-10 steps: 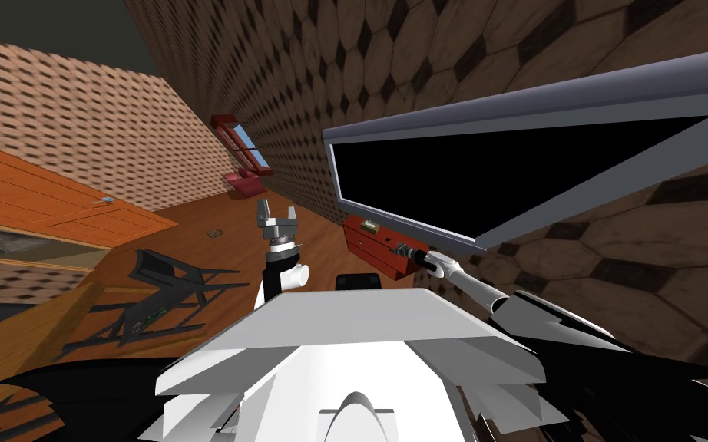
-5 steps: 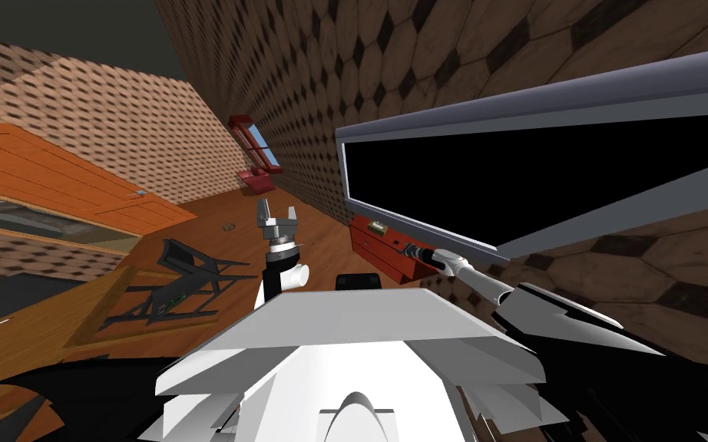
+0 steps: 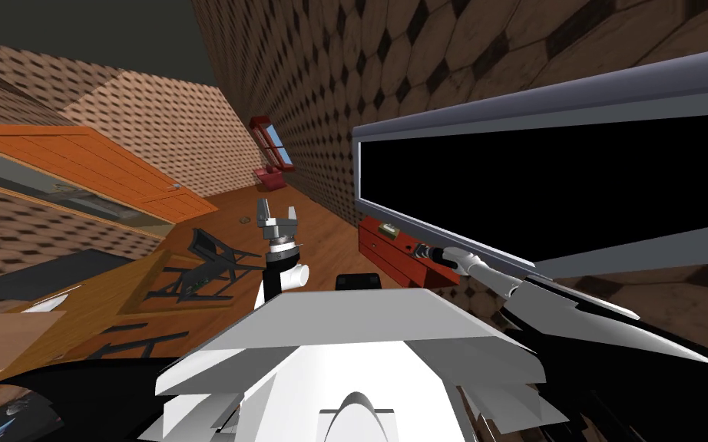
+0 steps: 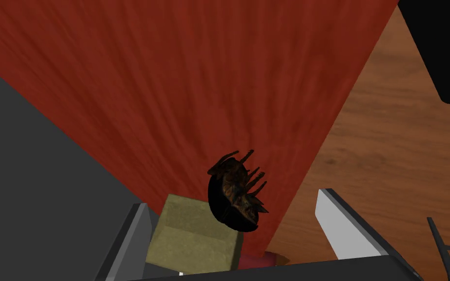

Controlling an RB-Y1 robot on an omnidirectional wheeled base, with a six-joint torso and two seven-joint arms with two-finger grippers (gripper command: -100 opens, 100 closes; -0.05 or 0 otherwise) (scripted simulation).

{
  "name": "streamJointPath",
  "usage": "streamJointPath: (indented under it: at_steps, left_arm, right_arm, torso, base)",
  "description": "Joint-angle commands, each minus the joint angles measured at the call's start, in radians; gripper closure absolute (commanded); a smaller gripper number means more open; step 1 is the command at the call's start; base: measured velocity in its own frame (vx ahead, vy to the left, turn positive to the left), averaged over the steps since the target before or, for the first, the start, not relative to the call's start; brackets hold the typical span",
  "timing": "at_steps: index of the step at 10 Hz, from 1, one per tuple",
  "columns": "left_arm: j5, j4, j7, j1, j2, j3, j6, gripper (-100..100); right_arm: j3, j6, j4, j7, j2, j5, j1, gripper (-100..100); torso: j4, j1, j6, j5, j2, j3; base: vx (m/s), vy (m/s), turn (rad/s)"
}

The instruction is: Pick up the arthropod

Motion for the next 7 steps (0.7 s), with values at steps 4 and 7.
streamJointPath:
  at_steps: [4,7]
  left_arm:
    - [0.000,0.000,0.000,0.000,0.000,0.000,0.000,0]
    - [0.000,0.000,0.000,0.000,0.000,0.000,0.000,0]
  right_arm:
    - [0.055,-0.004,0.066,0.071,-0.038,0.038,-0.015,-100]
    - [0.053,-0.003,0.063,0.077,-0.036,0.036,-0.007,0]
  torso:
    - [0.000,-0.002,0.001,-0.001,0.002,0.001]
    - [0.000,-0.004,0.001,-0.001,0.002,0.001]
  base:
    - [0.030,0.079,0.094]
    - [0.019,0.027,0.034]
